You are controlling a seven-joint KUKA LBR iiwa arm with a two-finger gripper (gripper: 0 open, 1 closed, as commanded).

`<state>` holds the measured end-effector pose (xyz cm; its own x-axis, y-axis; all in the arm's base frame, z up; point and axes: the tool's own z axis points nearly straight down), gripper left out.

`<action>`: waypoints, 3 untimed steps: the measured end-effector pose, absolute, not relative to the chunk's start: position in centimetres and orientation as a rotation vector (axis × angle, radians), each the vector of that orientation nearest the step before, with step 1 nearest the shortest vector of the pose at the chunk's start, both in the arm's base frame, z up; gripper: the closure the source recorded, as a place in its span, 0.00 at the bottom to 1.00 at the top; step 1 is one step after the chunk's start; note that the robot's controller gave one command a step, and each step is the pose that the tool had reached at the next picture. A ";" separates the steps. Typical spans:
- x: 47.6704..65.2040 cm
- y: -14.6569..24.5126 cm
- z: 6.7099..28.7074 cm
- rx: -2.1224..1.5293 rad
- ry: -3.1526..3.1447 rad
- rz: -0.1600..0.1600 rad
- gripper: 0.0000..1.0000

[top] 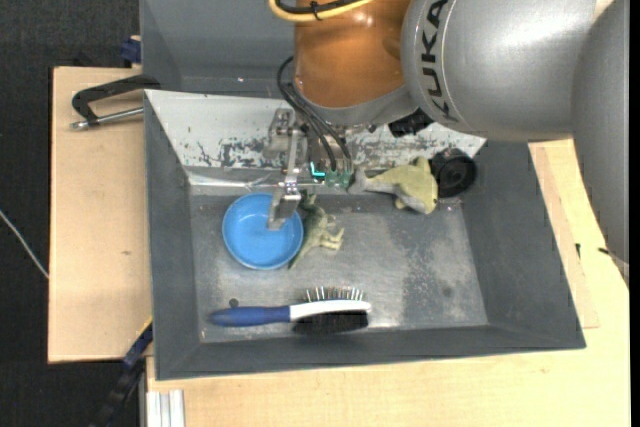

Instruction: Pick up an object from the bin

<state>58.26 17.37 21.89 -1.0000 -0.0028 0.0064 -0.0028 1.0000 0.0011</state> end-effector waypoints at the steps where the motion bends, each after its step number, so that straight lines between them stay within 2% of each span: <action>1: 57.8 15.3 10.2 0.097 -3.158 -0.010 0.00; 2: 55.2 14.7 14.1 0.300 -3.133 -0.002 0.00; 3: 53.7 11.2 8.1 0.791 -3.054 -0.001 0.00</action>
Offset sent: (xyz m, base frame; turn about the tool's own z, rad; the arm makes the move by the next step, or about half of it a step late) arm -0.0108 -0.0271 -0.1489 -0.0629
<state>53.72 11.24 8.09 -0.8742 -0.4854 -0.0127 -0.4854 0.8743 -0.0026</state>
